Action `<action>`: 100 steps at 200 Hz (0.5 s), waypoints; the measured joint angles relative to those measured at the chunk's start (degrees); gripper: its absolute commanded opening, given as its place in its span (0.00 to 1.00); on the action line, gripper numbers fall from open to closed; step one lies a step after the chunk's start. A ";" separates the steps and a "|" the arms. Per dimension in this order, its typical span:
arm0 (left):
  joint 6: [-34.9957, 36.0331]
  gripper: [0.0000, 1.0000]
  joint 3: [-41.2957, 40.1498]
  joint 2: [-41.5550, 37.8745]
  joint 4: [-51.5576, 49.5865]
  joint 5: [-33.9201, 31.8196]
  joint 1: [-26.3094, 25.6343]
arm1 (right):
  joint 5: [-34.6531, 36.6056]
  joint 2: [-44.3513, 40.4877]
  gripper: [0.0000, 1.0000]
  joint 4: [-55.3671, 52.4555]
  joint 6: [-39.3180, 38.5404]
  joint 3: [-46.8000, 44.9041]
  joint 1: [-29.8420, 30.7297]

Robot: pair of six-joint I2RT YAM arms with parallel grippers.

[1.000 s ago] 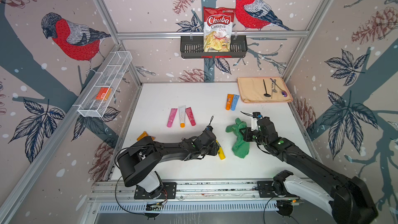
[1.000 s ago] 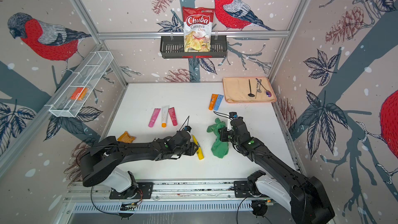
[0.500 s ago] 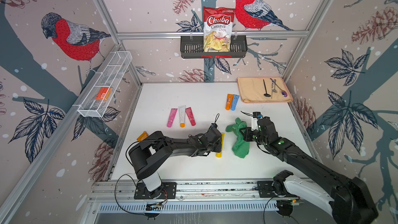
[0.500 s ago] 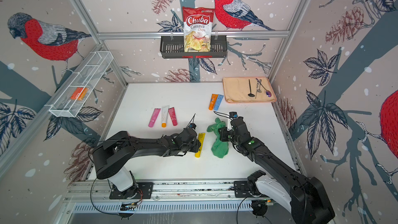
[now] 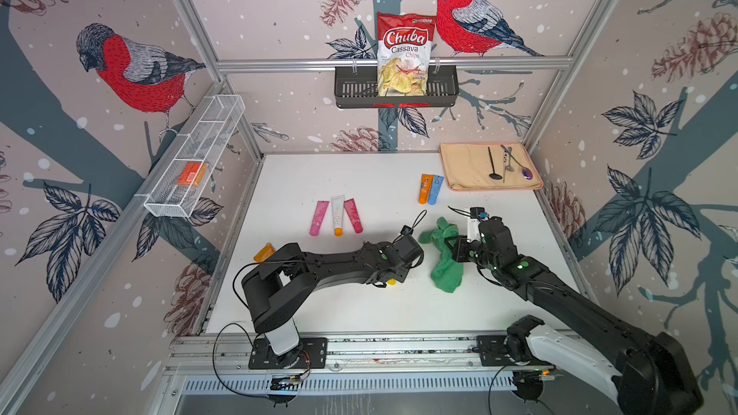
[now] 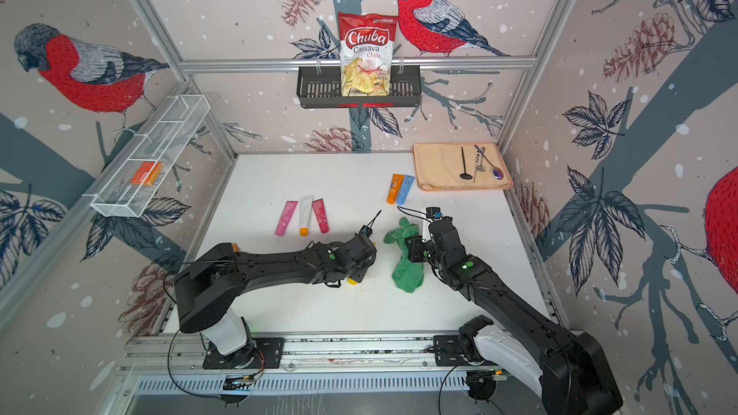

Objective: Wipe the surface of the toothpaste tube
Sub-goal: Adjust the toothpaste at the center of the board, then wipe the dirt from the toothpaste tube.

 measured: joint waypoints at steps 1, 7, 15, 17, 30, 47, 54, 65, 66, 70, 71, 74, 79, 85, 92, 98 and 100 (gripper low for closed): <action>0.13 0.66 -0.13 -0.15 0.00 0.00 0.07 | 0.00 0.00 0.10 0.00 0.00 0.00 0.00; 0.52 0.67 -0.59 -0.74 0.02 0.22 0.24 | 0.00 0.00 0.10 0.00 0.00 0.00 0.00; 0.70 0.67 -1.22 -1.38 0.00 0.68 0.57 | 0.00 0.07 0.10 0.00 0.00 0.00 0.00; 0.70 0.67 -1.36 -1.53 -0.02 0.87 0.61 | 0.00 0.07 0.10 0.00 0.00 0.00 0.00; 0.68 0.67 -2.32 -2.34 -0.02 1.49 0.79 | 0.00 0.24 0.10 0.00 0.00 0.00 0.00; -0.31 0.68 -3.76 -3.65 0.02 2.73 0.79 | 0.00 0.44 0.10 0.00 0.00 0.00 0.00; -0.72 0.67 -4.44 -4.17 0.04 2.86 0.79 | 0.00 0.55 0.10 0.02 0.00 0.00 0.00; -1.18 0.66 -5.60 -4.87 0.02 2.97 0.79 | -0.02 0.70 0.10 0.02 0.02 0.00 0.00; -1.27 0.66 -5.68 -4.92 0.04 2.97 0.79 | -0.02 0.74 0.10 0.02 0.02 0.00 0.00; -1.70 0.65 -6.10 -5.11 0.09 3.13 0.79 | -0.04 0.79 0.10 0.02 0.02 0.00 0.00; -1.84 0.65 -6.16 -5.16 0.09 3.15 0.79 | -0.04 0.79 0.10 0.02 0.02 0.00 0.00; -2.10 0.65 -6.43 -5.27 0.11 3.23 0.79 | -0.07 0.83 0.10 0.02 0.02 0.00 0.00; -2.27 0.64 -6.93 -5.49 0.22 3.58 0.79 | -0.17 0.90 0.10 0.02 0.02 0.00 0.02; -2.29 0.63 -7.52 -5.75 0.46 4.35 0.79 | -0.37 1.01 0.10 0.07 0.02 0.02 0.02; -2.38 0.63 -8.28 -6.03 1.05 4.66 0.68 | -0.66 1.18 0.10 0.11 0.02 0.04 0.07; -2.47 0.63 -8.83 -6.21 1.40 4.87 0.48 | -0.81 1.33 0.10 0.15 0.04 0.07 0.11; -2.49 0.63 -8.98 -6.25 1.46 5.05 0.42 | -0.90 1.42 0.10 0.20 0.04 0.09 0.17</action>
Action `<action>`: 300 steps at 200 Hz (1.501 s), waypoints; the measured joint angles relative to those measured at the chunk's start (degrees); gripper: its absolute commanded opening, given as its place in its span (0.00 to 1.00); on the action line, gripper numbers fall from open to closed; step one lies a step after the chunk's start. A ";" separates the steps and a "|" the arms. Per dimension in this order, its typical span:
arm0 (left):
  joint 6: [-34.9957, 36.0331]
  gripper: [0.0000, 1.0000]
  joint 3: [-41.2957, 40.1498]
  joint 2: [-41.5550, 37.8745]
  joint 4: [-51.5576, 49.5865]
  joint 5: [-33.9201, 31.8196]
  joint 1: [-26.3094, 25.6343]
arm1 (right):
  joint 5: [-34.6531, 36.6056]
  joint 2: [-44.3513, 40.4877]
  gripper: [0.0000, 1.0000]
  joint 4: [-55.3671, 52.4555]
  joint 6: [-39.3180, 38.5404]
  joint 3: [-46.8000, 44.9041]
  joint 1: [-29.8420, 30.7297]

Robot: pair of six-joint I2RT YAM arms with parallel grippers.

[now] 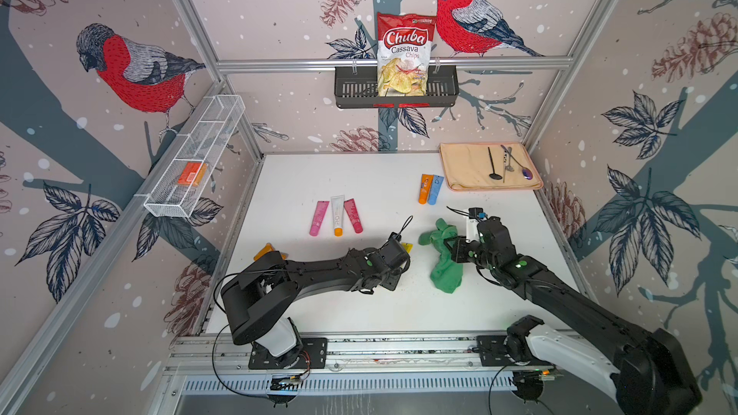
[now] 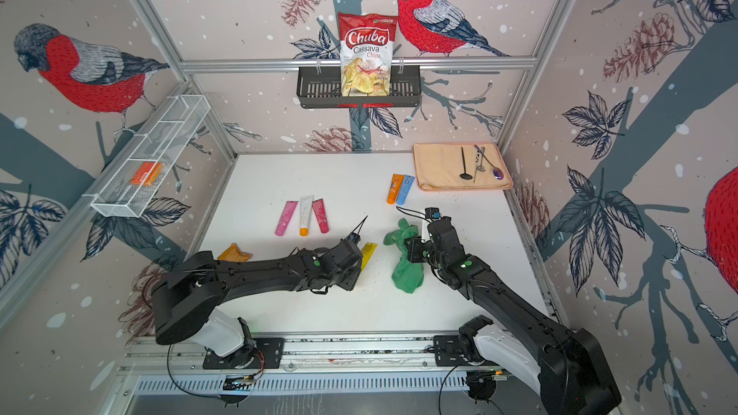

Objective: Wipe the surface of the toothpaste tube
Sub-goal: Wipe the dirt from the toothpaste tube.

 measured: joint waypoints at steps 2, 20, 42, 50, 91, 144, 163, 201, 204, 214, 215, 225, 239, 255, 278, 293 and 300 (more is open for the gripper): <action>0.00 0.63 -0.17 -0.02 0.07 0.26 -0.11 | -0.04 0.04 0.10 0.00 0.00 0.00 0.04; 0.00 0.60 -1.07 0.17 1.42 0.92 -1.29 | -0.24 0.76 0.10 0.04 0.00 0.46 0.92; 0.09 0.46 -1.22 1.55 3.98 0.92 -2.58 | -0.35 1.55 0.10 0.11 0.02 0.90 1.75; 0.24 0.42 -1.22 2.12 4.61 0.90 -2.71 | -0.37 1.70 0.10 0.07 0.02 0.96 1.84; 3.04 0.37 -2.36 2.97 7.28 -1.03 -2.86 | -0.39 2.29 0.10 0.04 0.02 1.33 2.67; 9.07 0.34 -4.98 -1.11 9.29 -0.61 -2.91 | -1.75 6.62 0.10 0.33 -0.09 2.69 4.28; 11.21 0.34 -5.29 -1.97 10.14 -0.59 -2.95 | -2.99 9.99 0.10 1.79 -0.02 3.80 6.01; 14.29 0.32 -3.96 -0.11 10.40 -0.59 -2.58 | -5.90 18.49 0.10 7.41 0.26 5.42 8.90; 14.53 0.32 -3.80 0.15 10.45 -0.63 -2.51 | -6.16 19.28 0.10 7.85 0.33 5.44 9.09; 15.28 0.31 -3.43 0.83 10.51 -0.59 -2.16 | -6.99 21.46 0.10 9.25 0.55 5.44 9.68; 15.26 0.31 -3.41 0.87 10.51 -0.59 -2.14 | -7.06 21.68 0.10 9.38 0.59 5.44 9.73; 15.58 0.30 -3.21 1.29 10.56 -0.48 -1.75 | -7.98 24.11 0.10 11.34 1.51 5.42 10.32; 15.78 0.28 -3.21 1.38 10.75 -0.11 -1.09 | -8.79 27.56 0.09 14.01 1.70 5.40 11.13; 16.55 0.26 -3.30 1.38 10.88 0.90 -0.20 | -8.87 30.93 0.09 16.83 1.95 5.44 12.09; 16.50 0.24 -3.52 1.38 10.88 0.96 0.46 | -9.01 33.90 0.09 20.70 1.99 5.55 12.26; 16.46 0.23 -3.54 1.53 10.88 0.74 0.48 | -9.05 35.17 0.08 22.45 1.95 5.62 12.26; 16.37 0.23 -3.54 1.68 10.88 0.70 0.50 | -9.05 35.76 0.08 22.77 1.92 5.57 12.26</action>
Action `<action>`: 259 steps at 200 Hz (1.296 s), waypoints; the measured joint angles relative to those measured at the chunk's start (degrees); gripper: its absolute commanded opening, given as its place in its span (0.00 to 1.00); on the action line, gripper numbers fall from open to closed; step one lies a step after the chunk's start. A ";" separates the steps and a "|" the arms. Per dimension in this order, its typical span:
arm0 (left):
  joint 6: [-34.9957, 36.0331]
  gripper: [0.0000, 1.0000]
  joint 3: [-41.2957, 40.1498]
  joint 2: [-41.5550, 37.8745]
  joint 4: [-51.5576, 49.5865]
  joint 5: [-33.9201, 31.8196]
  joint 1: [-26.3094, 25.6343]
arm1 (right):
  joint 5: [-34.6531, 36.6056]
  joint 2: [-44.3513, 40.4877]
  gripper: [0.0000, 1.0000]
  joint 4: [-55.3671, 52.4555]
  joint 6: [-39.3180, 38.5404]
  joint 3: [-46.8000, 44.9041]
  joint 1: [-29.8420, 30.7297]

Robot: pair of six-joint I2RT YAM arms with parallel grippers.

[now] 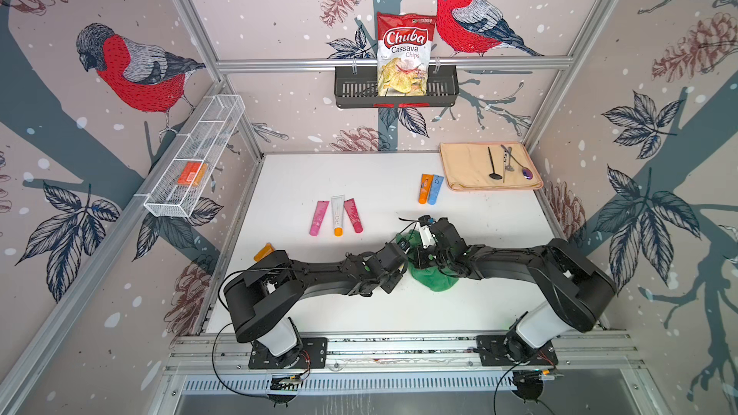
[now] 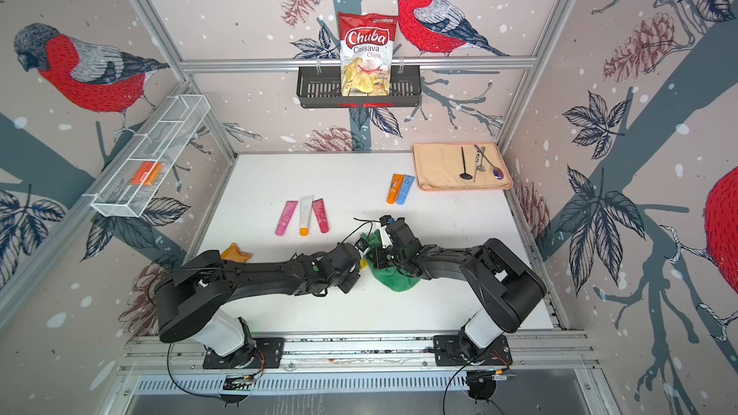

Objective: Wipe the surface of the toothpaste tube
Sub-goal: Wipe the dirt from the toothpaste tube.

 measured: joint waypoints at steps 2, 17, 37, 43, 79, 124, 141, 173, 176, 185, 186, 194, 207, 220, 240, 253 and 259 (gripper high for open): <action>-0.04 0.23 0.00 0.02 0.00 0.00 0.00 | 0.00 0.15 0.09 0.04 0.00 -0.02 0.00; -0.22 0.22 0.00 0.17 0.09 -0.15 0.11 | 0.02 0.94 0.08 1.38 0.00 -0.17 -0.42; -0.15 0.21 0.00 0.17 0.35 -0.24 0.20 | -1.05 0.94 0.08 1.92 0.00 -0.83 -2.49; -0.11 0.21 0.00 0.17 0.63 -0.24 0.22 | -1.18 0.59 0.08 1.92 0.00 -1.09 -3.58; 0.15 0.21 0.00 0.42 0.98 -0.22 0.26 | 5.42 -1.92 0.08 -2.16 0.00 -1.31 -8.96; 0.17 0.21 -0.02 0.52 1.38 0.04 0.26 | 9.44 -2.95 0.08 -4.04 -0.42 -0.59 -8.22; 0.17 0.21 -0.02 0.63 1.51 0.00 0.26 | 8.57 -3.87 0.09 -4.52 -0.44 -0.57 -5.22; 0.15 0.21 -0.61 0.11 2.01 0.13 0.35 | 2.12 -7.72 0.09 -4.74 0.02 -1.68 -2.27; 0.15 0.21 -0.70 0.00 1.99 0.15 0.35 | 1.36 -8.09 0.09 -4.57 0.17 -1.88 -2.21; 0.15 0.21 -0.74 -0.07 1.97 0.17 0.35 | -0.74 -8.83 0.09 -3.80 1.25 -2.40 -2.05; 0.15 0.21 -0.74 -0.07 1.99 0.17 0.35 | -1.09 -8.92 0.09 -3.67 1.38 -2.49 -2.01; 0.17 0.21 -0.74 -0.07 2.01 0.20 0.35 | -2.54 -9.09 0.09 -2.97 1.51 -2.71 -2.01; 0.17 0.21 -0.74 -0.02 2.01 0.24 0.35 | -4.50 -8.59 0.09 -1.66 2.71 -2.71 -1.79; 0.17 0.21 -0.74 -0.02 2.03 0.24 0.35 | -5.73 -6.62 0.09 -0.17 2.73 -2.34 -1.68; 0.17 0.21 -0.76 -0.13 2.05 0.37 0.35 | -8.28 -1.95 0.08 2.60 3.19 -2.05 -3.02; 0.17 0.21 -0.79 -0.20 2.05 0.42 0.35 | -11.02 0.46 0.08 5.25 4.22 -2.03 -4.33; 0.17 0.20 -0.79 -0.20 2.05 0.42 0.35 | -12.00 1.44 0.08 6.34 4.24 -1.95 -4.79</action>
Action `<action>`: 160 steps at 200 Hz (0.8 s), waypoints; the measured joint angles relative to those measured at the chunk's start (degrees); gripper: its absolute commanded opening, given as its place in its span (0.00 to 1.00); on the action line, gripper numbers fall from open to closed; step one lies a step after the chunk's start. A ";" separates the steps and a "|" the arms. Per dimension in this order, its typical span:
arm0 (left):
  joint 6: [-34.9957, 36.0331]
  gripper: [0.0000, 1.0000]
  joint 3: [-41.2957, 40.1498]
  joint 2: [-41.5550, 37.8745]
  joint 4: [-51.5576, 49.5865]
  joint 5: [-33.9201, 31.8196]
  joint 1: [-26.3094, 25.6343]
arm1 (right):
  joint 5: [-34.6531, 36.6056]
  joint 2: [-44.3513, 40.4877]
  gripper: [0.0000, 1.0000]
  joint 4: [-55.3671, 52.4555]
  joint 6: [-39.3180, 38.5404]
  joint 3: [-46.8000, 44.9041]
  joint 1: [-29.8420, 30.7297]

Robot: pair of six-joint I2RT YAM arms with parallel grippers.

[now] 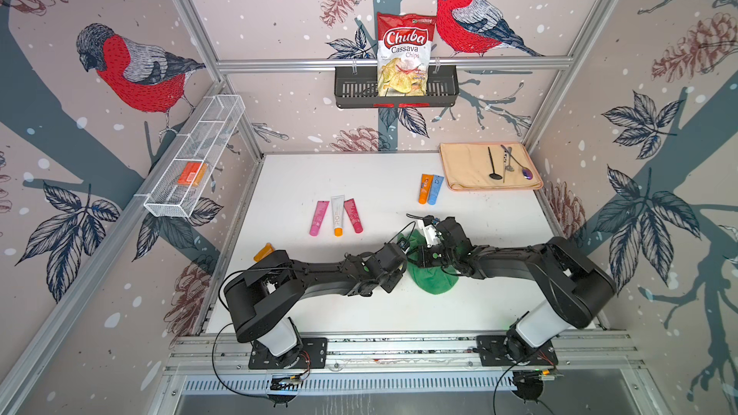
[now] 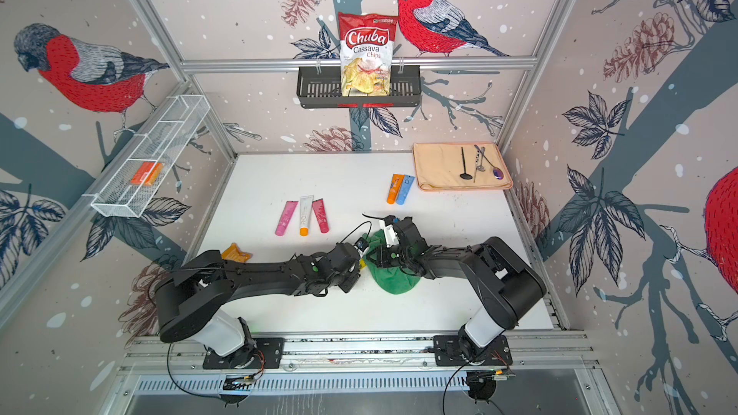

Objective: Wipe the surface of the toothpaste tube
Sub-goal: Wipe the dirt from the toothpaste tube.

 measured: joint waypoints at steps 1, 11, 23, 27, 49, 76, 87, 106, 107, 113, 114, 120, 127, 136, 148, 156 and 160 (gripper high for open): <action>0.00 0.20 0.00 0.00 0.00 -0.02 0.00 | -0.09 0.11 0.08 0.13 0.00 0.00 -0.04; 0.00 0.20 0.00 0.00 -0.04 -0.24 0.00 | -0.90 1.25 0.08 1.20 -0.02 0.26 -0.52; -0.02 0.20 0.00 0.00 -0.04 -0.44 0.00 | -1.22 1.92 0.08 0.90 -0.07 0.92 -0.87; -0.04 0.20 0.00 0.00 -0.04 -0.52 0.00 | -1.11 1.99 0.08 0.55 -0.24 1.18 -0.94; -0.02 0.20 0.00 0.00 0.09 -0.81 0.00 | 1.31 1.60 0.08 -1.90 -1.31 2.08 -0.98; 0.00 0.20 0.00 -0.09 0.13 -0.85 0.00 | 7.39 0.50 0.08 -3.69 -2.10 2.25 -1.51; 0.02 0.20 0.00 -0.15 0.15 -0.85 -0.02 | 11.67 -0.46 0.08 -4.13 -2.32 1.86 -1.62; 0.11 0.20 0.00 -0.17 0.15 -0.70 -0.02 | 20.22 -2.75 0.08 -5.92 -2.78 0.79 -2.25; 0.11 0.20 0.00 -0.17 0.15 -0.68 -0.02 | 20.55 -2.84 0.08 -5.97 -2.78 0.74 -2.29; 0.11 0.20 0.00 -0.17 0.15 -0.37 -0.04 | 22.91 -3.56 0.08 -6.64 -2.78 0.44 -2.56; 0.13 0.20 0.00 -0.17 0.15 -0.35 -0.04 | 23.19 -3.65 0.08 -6.71 -2.80 0.39 -2.60; 0.13 0.20 0.00 -0.17 0.13 -0.26 -0.11 | 24.85 -4.35 0.08 -7.21 -2.91 0.15 -2.78; 0.13 0.20 -0.02 -0.17 0.13 -0.26 -0.17 | 26.29 -5.14 0.08 -7.80 -2.95 -0.09 -2.95; 0.13 0.20 -0.02 -0.20 0.13 -0.24 -0.20 | 26.84 -6.19 0.09 -8.46 -2.97 -0.44 -2.95; 0.13 0.20 -0.04 -0.22 0.13 -0.26 -0.22 | 26.99 -7.61 0.09 -9.35 -2.97 -0.50 -2.03; 0.11 0.20 -0.09 -0.24 0.13 -0.26 -0.22 | 25.97 -8.63 0.09 -9.75 -2.95 -0.42 -0.79; 0.11 0.20 -0.11 -0.26 0.13 -0.26 -0.22 | 25.20 -9.11 0.09 -9.81 -2.95 -0.28 0.02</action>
